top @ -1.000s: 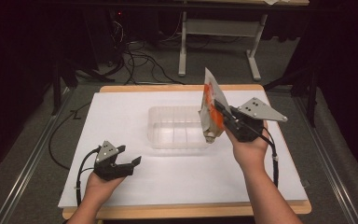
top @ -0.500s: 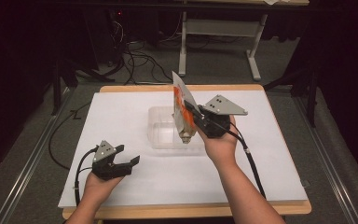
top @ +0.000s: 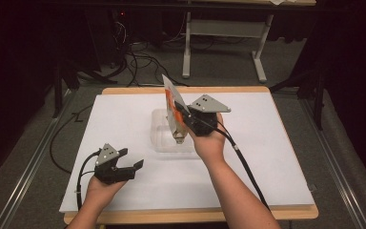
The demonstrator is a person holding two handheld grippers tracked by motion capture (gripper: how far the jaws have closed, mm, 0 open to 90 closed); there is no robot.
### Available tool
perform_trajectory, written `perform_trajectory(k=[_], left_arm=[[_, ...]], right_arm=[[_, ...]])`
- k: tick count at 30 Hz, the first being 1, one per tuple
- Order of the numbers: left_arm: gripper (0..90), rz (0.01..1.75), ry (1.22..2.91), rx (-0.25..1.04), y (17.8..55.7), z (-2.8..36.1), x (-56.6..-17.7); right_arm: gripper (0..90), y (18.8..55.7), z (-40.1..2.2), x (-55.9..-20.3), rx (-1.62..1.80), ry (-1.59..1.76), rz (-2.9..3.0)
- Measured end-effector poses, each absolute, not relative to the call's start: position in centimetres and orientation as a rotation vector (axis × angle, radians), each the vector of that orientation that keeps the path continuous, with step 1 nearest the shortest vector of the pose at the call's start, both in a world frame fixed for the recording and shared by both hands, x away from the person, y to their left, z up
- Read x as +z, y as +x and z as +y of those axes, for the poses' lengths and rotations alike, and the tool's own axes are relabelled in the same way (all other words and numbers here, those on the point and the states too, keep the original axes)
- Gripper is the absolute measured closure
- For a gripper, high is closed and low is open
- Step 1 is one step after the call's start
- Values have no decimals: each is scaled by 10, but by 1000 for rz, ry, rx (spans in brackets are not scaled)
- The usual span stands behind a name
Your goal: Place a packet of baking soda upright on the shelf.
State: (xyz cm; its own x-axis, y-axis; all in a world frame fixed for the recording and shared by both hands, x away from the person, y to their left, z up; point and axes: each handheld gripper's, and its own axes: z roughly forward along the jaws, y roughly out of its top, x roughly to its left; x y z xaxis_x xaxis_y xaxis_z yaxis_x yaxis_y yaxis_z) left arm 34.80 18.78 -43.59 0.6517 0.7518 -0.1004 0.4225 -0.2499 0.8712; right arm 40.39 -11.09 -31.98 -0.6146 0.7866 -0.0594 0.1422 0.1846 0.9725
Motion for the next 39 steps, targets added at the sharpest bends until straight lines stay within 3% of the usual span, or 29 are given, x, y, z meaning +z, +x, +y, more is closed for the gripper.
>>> perform_trajectory(k=[39], left_arm=[[225,925,1888,415,349,188,-437]], right_arm=[[900,449,-84,-365,1403,959,1952]])
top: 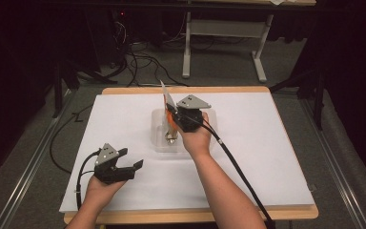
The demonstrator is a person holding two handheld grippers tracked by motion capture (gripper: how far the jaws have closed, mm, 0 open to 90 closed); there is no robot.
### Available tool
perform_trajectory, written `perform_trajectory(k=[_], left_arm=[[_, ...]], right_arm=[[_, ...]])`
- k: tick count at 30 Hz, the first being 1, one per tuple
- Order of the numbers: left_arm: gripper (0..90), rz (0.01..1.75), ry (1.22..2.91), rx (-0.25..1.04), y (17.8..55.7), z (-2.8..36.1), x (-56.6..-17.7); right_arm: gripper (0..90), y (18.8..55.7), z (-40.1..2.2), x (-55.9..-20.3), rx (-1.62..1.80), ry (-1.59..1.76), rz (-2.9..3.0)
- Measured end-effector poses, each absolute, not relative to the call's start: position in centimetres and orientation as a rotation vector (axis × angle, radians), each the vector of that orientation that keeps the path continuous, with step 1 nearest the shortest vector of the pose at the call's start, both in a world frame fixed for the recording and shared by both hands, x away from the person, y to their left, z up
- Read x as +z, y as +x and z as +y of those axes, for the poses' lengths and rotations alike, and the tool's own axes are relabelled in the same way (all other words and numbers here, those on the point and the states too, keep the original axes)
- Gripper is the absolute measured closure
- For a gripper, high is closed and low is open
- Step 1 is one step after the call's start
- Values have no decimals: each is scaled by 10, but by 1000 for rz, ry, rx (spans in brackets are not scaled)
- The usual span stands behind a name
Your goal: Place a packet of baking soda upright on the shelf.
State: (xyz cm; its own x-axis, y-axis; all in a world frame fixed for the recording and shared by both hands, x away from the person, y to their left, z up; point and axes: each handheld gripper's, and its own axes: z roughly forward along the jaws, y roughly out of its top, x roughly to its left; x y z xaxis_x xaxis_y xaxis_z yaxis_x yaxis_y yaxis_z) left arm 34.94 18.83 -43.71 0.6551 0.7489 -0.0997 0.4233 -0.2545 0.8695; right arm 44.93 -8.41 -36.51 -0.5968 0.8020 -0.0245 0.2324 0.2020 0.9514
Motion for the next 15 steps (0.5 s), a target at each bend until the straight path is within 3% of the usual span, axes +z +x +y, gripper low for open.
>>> perform_trajectory(k=[15], left_arm=[[225,929,1892,414,350,188,-438]], right_arm=[[900,445,-76,-377,1416,955,1984]])
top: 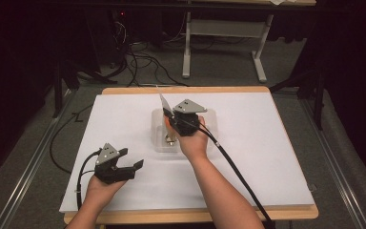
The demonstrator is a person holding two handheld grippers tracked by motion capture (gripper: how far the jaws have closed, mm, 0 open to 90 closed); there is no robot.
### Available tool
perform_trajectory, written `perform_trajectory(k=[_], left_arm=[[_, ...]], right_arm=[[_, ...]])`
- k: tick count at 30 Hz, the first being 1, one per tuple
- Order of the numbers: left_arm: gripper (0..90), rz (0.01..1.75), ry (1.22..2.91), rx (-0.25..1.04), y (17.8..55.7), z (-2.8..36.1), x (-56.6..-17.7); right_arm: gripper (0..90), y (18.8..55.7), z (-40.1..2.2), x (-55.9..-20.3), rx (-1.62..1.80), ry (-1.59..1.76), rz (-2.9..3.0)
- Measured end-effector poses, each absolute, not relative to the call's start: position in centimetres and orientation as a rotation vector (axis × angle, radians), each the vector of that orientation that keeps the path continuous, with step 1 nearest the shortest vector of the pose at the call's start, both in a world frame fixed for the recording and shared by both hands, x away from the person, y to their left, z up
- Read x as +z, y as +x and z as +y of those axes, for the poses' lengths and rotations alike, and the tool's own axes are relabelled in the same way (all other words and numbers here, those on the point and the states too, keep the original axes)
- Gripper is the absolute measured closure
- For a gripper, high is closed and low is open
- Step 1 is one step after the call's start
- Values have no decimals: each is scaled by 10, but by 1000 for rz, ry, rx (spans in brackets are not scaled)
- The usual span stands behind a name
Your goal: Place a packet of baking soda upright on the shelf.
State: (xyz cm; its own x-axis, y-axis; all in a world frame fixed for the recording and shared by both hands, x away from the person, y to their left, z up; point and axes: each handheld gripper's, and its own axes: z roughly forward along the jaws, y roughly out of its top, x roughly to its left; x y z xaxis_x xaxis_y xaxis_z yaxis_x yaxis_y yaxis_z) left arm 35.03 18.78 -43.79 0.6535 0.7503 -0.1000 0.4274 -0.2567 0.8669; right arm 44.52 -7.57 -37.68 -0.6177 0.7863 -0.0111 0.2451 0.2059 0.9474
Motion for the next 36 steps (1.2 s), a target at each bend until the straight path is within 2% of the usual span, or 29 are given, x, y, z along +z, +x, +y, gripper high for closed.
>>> perform_trajectory(k=[36], left_arm=[[228,928,1897,413,350,187,-438]], right_arm=[[900,421,-75,-399,1464,960,1978]])
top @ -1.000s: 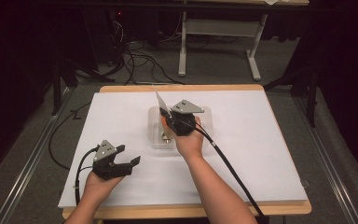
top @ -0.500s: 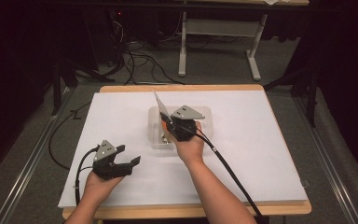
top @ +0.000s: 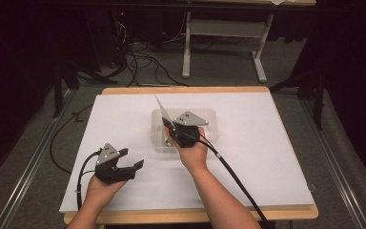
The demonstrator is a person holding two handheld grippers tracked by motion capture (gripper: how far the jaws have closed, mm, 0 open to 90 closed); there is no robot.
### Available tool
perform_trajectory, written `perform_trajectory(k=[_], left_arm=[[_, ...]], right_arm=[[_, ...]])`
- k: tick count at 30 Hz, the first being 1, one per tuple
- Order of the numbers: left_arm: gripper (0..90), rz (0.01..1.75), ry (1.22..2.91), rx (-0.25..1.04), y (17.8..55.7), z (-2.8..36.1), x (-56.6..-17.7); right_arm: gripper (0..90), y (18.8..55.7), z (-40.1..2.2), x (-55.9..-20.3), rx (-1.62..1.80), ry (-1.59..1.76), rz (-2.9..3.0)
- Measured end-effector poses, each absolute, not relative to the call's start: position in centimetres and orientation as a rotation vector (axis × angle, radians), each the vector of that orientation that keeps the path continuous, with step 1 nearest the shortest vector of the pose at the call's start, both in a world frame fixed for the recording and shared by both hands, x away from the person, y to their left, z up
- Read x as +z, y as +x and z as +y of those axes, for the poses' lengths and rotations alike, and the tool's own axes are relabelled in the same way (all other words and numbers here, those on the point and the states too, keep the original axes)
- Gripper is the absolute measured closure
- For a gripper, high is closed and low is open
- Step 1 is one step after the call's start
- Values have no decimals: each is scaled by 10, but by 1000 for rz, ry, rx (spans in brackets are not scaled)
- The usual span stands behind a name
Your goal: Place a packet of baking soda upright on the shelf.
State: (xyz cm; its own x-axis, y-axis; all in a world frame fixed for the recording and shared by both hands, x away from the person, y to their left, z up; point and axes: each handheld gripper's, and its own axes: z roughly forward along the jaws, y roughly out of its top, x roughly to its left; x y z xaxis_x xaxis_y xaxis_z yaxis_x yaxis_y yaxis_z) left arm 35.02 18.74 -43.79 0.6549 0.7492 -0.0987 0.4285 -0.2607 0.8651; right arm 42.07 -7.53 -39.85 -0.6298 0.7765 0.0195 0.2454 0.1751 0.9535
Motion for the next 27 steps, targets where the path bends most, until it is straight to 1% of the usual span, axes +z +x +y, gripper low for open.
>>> perform_trajectory(k=[11,19,22,27], left_arm=[[228,925,1893,417,350,188,-437],[227,929,1893,414,351,188,-438],[227,929,1894,413,350,188,-438],[226,928,1890,414,350,188,-438]], right_arm=[[900,420,-74,-398,1454,964,1978],[874,421,-75,-396,1445,977,1975],[836,421,-74,-396,1438,978,1981],[658,420,-74,-393,1430,968,1970]])
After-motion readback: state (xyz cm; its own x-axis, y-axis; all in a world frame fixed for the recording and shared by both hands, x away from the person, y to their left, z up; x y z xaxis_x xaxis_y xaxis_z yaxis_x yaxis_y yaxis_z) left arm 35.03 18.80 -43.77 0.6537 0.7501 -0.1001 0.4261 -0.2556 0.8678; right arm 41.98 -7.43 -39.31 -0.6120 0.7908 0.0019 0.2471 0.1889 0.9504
